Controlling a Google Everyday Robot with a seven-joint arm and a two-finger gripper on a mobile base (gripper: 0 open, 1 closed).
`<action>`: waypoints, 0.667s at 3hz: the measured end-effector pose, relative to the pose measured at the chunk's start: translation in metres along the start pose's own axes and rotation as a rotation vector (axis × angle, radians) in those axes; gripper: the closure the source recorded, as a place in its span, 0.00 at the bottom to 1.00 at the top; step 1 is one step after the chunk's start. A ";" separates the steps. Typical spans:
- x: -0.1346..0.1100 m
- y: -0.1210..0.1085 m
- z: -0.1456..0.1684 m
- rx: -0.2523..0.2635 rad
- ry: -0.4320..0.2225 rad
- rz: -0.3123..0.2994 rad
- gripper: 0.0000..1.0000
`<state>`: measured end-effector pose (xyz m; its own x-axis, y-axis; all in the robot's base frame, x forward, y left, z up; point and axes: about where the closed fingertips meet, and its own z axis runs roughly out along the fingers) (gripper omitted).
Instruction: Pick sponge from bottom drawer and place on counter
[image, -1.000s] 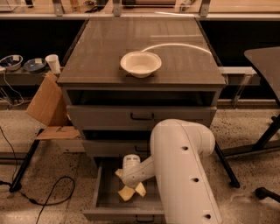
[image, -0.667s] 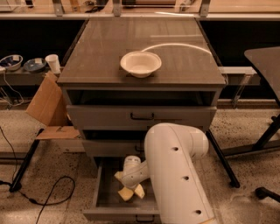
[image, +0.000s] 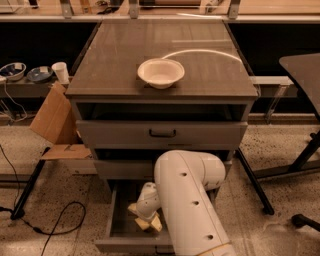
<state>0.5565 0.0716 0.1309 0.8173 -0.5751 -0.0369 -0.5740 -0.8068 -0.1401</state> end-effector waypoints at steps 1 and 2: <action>-0.006 -0.003 0.013 -0.003 -0.028 -0.022 0.19; -0.008 -0.006 0.020 -0.004 -0.046 -0.036 0.42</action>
Offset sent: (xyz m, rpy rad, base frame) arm 0.0063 0.0190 -0.0240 0.0342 0.0465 0.0628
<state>0.5543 0.0841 0.1120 0.8388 -0.5388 -0.0775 -0.5443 -0.8275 -0.1380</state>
